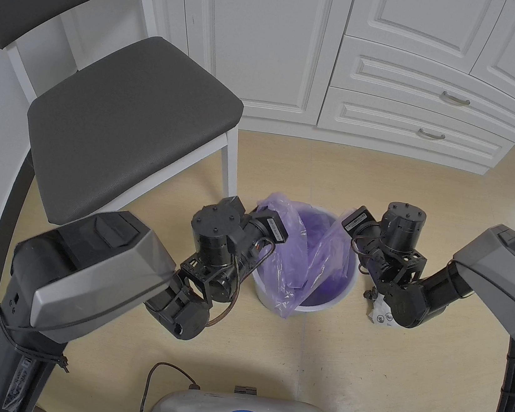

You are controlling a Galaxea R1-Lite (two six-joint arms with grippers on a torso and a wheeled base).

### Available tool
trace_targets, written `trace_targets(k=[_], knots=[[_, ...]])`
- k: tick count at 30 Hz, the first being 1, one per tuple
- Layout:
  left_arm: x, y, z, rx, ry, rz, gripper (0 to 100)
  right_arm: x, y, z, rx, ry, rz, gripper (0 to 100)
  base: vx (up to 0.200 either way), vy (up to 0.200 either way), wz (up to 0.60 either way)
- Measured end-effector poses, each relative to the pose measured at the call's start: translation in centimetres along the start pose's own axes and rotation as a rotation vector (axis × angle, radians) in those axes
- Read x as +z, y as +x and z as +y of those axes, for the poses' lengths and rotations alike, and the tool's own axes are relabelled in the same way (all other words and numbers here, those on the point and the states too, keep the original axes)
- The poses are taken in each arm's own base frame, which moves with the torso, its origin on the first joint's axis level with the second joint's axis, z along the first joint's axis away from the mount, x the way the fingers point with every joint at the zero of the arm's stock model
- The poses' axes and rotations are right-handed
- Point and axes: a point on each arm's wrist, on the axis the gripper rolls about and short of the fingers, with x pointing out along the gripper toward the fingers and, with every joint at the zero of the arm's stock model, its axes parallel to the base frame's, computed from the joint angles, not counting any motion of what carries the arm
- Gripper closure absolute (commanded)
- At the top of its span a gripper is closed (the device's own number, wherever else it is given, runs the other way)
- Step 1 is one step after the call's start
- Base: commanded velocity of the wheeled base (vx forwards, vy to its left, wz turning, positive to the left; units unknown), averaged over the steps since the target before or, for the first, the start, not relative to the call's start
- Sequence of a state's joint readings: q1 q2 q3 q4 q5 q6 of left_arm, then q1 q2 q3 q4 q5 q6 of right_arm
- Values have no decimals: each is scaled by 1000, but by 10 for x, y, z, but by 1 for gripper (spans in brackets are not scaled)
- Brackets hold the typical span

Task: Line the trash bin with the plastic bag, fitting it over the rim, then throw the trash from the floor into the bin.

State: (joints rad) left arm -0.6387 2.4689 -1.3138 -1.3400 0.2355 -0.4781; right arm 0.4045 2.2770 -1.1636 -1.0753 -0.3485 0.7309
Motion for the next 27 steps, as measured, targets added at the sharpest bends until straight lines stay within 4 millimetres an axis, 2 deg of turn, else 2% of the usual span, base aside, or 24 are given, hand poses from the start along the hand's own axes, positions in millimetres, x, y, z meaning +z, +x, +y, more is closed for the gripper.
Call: trace_targets(k=[9,17,21,27], knots=[[-57,-6,-6,-17,0,102,100,29,-11,-7,25,-50,6,100,0,0,0],[-74,-2,-7,-14,0,142,100,33,-16,-8,29,-59,17,100,0,0,0],[-82,1,-15,-19,-24,169,100,30,-18,-11,22,-80,30,100,0,0,0],[-84,3,-15,-20,-32,163,100,24,-23,-15,13,-97,54,100,0,0,0]])
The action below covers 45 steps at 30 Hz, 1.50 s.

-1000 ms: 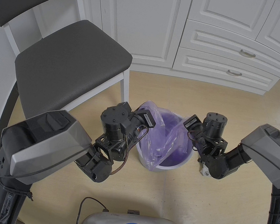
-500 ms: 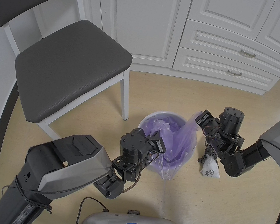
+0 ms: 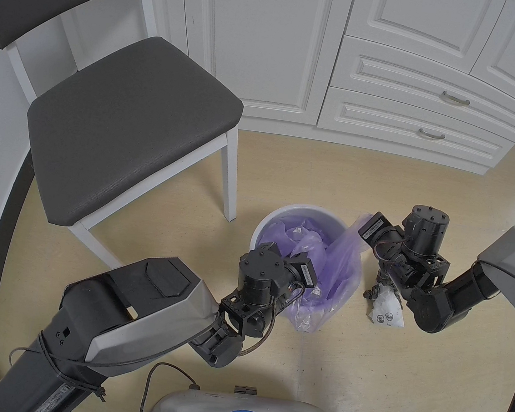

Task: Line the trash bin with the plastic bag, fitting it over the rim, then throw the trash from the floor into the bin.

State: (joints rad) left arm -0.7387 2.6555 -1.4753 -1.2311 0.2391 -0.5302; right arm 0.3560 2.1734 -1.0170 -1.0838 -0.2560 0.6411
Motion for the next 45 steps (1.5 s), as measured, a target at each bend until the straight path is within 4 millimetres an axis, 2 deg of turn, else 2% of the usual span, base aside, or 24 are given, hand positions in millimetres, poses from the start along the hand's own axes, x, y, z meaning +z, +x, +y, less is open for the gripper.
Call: trace_targets(k=[15,26,32,45], knots=[[30,-23,7,40,60,21,100,-12,-12,-6,-11,-110,42,100,0,0,0],[57,-45,12,21,161,24,100,-24,-35,-19,-16,-207,67,100,0,0,0],[70,-55,17,43,229,29,100,-23,-44,-21,-15,-246,82,100,0,0,0],[88,-58,27,78,299,13,100,-31,-50,-26,-28,-339,118,100,0,0,0]])
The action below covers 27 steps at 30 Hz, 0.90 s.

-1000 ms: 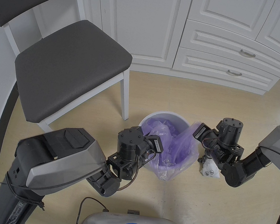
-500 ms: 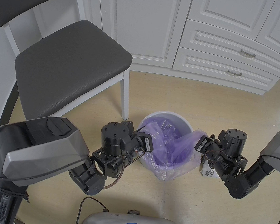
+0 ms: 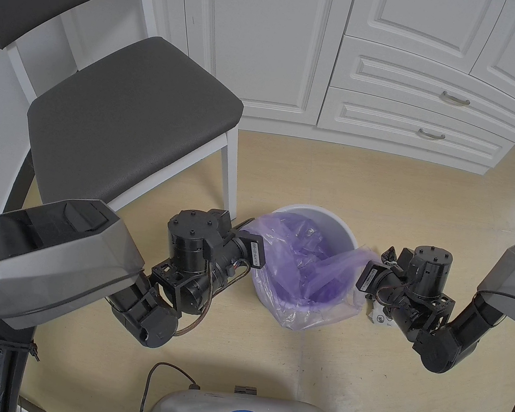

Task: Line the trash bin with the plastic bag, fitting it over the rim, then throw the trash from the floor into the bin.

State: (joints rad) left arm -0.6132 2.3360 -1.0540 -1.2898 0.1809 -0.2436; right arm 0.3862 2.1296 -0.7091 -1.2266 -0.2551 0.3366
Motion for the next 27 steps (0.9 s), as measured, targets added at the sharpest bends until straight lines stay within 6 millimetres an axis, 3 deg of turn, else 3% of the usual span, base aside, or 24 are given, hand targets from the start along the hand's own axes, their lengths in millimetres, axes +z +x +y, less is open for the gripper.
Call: trace_targets(k=[27], knots=[[18,-1,39,106,160,-16,100,-18,-16,-18,-65,-274,65,100,0,0,0]])
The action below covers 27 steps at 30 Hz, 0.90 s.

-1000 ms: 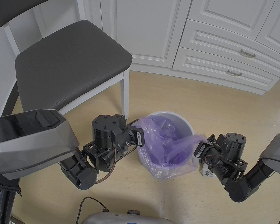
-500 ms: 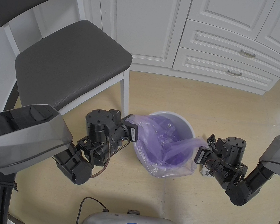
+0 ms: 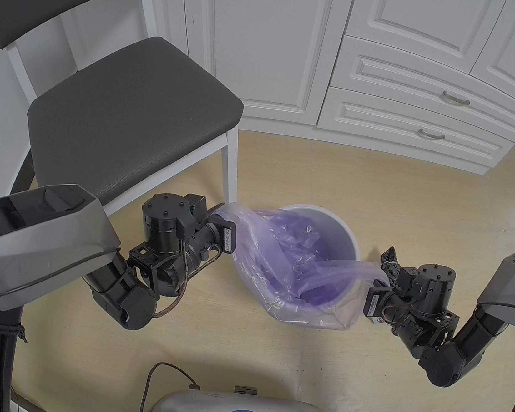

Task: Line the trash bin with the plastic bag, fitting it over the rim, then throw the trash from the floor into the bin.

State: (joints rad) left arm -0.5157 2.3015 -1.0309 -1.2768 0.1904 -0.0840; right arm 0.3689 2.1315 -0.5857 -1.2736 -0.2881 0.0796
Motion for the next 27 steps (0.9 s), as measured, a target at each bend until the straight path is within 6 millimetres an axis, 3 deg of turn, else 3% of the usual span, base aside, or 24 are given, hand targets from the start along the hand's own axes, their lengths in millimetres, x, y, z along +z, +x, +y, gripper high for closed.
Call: trace_targets(k=[13,21,27], knots=[[-16,10,17,42,17,93,100,-13,-4,-28,-106,-167,72,100,0,0,0],[-33,24,25,65,16,105,100,-16,2,-32,-120,-169,80,100,0,0,0],[-43,21,28,73,26,172,100,-22,1,-32,-119,-178,112,100,0,0,0]])
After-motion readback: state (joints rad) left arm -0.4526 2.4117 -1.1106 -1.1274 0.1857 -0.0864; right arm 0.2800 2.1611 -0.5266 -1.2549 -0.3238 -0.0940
